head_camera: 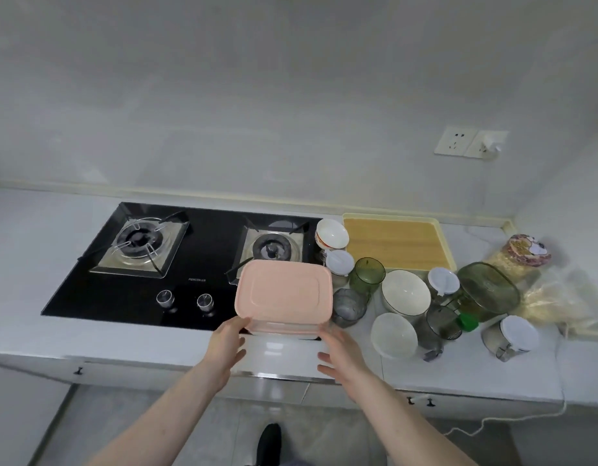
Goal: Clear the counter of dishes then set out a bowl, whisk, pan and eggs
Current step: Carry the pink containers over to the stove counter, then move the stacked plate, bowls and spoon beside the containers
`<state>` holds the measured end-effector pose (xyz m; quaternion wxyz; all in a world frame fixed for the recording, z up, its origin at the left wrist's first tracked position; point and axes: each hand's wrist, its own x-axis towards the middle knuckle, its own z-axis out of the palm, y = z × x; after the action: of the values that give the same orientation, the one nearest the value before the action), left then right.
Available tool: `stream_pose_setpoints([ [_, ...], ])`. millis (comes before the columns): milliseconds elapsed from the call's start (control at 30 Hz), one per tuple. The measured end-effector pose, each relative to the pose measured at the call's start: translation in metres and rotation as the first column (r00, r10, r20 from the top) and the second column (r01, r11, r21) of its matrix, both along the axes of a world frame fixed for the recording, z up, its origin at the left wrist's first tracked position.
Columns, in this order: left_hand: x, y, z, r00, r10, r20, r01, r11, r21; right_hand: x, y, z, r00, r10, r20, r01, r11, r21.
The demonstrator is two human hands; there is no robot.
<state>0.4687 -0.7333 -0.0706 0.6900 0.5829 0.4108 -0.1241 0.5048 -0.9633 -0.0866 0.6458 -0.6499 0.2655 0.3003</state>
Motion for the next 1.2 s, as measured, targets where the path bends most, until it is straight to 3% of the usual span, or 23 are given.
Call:
stream_pose_setpoints([
  [133,-0.033,-0.011,0.021,0.996,-0.05,0.07,0.043,0.995,0.09,-0.012,0.0,0.007,0.999,0.033,-0.04,-0.03,0.996,0.088],
  [300,-0.096,-0.009,0.043,0.993,-0.095,0.072,0.071,0.958,0.277,-0.034,0.034,0.021,0.971,0.232,-0.065,-0.216,0.958,0.189],
  [433,-0.135,0.005,0.065,0.988,-0.139,0.068,0.098,0.901,0.423,-0.047,0.07,0.036,0.92,0.389,0.037,-0.389,0.904,0.179],
  [700,-0.218,0.089,0.108,0.978,0.016,0.206,-0.143,0.774,0.617,-0.07,0.18,0.094,0.734,0.612,0.294,-0.657,0.749,0.081],
  [1033,-0.344,0.237,0.154,0.952,0.121,0.282,-0.296,0.603,0.741,-0.148,0.344,0.16,0.479,0.687,0.546,-0.816,0.578,-0.011],
  [1200,-0.387,0.297,0.16,0.934,0.154,0.322,-0.35,0.577,0.738,-0.179,0.404,0.167,0.439,0.678,0.59,-0.832,0.555,-0.018],
])
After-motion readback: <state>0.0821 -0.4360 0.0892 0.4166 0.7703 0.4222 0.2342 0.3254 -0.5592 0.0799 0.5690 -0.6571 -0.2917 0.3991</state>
